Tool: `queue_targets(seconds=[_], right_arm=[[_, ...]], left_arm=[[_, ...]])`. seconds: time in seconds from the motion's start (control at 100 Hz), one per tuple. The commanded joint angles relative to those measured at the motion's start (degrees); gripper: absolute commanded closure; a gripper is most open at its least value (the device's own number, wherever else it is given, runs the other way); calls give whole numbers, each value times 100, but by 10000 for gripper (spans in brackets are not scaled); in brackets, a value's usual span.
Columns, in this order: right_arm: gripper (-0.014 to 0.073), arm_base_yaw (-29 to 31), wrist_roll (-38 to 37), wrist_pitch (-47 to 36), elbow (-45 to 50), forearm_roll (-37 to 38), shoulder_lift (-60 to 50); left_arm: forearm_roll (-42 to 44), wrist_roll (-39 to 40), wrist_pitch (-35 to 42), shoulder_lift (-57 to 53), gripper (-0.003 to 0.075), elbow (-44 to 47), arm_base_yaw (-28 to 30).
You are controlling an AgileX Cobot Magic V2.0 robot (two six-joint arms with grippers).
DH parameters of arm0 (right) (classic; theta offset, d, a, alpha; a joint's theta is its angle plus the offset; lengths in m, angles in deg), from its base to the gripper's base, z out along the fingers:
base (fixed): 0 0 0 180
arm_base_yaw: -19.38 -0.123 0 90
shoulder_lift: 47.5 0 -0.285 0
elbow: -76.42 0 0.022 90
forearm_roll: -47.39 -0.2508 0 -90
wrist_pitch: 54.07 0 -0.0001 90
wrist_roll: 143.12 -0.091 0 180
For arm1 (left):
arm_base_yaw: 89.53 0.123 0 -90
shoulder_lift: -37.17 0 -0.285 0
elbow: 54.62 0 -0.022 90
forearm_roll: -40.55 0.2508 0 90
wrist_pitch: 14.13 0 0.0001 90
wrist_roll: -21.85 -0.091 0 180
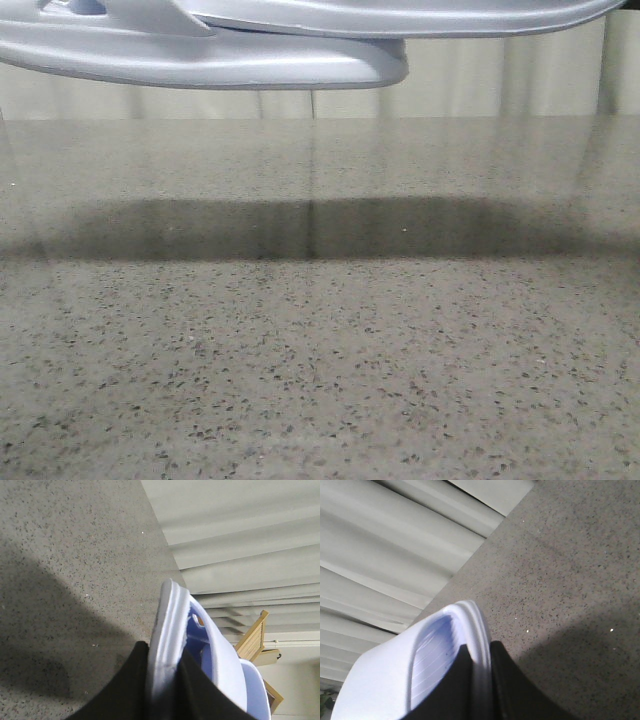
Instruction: Insert blue slippers together front up
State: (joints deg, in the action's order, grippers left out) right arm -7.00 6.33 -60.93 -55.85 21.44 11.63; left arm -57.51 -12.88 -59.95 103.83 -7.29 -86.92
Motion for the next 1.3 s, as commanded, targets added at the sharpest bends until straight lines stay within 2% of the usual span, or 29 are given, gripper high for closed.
queue_targets(seconds=[0.0,0.71,1.06,1.29], right_arm=[[701,0,13,-486,-219,53,0],[701,-12,13,-655,-219,737,0],[701,-558,13,-950,-219,847,214],[701,-984,3,-1361,-219,847,674]], left_arm=[[-438,-4,-368,-105,704,-154,-45],[-498,6,-986,-105,704,-154,-45],[-532,6,-1154,-105,704,-154,-483],[-702,6,-1450,-105,704,-154,-529]])
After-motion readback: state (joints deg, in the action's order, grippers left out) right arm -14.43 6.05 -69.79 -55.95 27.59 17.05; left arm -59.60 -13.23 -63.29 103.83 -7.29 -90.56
